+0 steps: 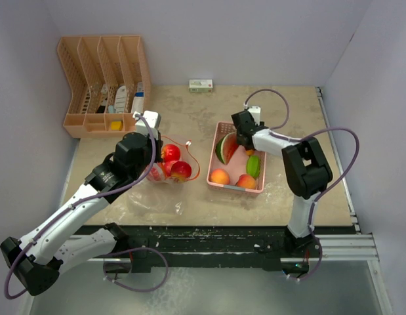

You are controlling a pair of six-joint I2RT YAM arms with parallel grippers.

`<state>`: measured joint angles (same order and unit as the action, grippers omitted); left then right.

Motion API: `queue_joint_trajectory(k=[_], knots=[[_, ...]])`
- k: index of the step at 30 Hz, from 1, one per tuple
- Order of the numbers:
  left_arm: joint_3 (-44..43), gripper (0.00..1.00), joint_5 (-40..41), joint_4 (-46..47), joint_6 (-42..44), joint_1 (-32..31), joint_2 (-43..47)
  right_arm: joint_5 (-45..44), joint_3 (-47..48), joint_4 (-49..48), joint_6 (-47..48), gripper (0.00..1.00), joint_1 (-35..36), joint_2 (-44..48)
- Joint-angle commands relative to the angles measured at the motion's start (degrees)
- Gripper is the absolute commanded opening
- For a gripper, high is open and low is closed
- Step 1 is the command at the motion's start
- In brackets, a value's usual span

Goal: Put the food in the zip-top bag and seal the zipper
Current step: Pick up the fake fruit from the bin, then place the fake fruit in the zipper food storage bag.

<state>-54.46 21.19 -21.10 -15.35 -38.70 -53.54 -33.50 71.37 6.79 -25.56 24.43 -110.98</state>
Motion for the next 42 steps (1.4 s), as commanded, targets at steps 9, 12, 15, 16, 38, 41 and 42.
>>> queue_joint_trajectory(k=[9, 12, 15, 16, 38, 41, 42], knots=[[-0.7, 0.0, -0.12, 2.59, 0.24, 0.14, -0.11, 24.67, -9.22, -3.8, 2.26, 0.16, 3.07, 28.71], [-0.97, 0.0, -0.5, 2.62, -0.25, 0.14, -0.85, 34.71, -12.4, -8.29, 1.95, 0.15, 7.12, 35.74], [-1.18, 0.0, -0.68, 2.64, -0.67, 0.11, -1.38, 39.64, -14.66, -12.5, 2.38, 0.15, 14.61, 40.75], [-1.29, 0.0, -0.71, 2.7, -0.8, 0.14, -1.5, 41.68, -15.59, -14.05, 2.11, 0.15, 17.2, 42.07], [-1.42, 0.0, -2.63, 1.78, -1.93, 0.11, -0.81, 28.9, -6.51, -29.38, 0.33, 0.36, 30.2, 25.88], [-1.44, 0.0, -2.85, 1.89, -1.97, 0.14, -0.72, 24.96, -4.55, -28.06, 1.62, 0.44, 31.25, 25.0], [-1.45, 0.0, -2.87, 1.88, -1.97, 0.13, -0.63, 23.6, -4.08, -27.28, 1.99, 0.48, 31.56, 24.94]])
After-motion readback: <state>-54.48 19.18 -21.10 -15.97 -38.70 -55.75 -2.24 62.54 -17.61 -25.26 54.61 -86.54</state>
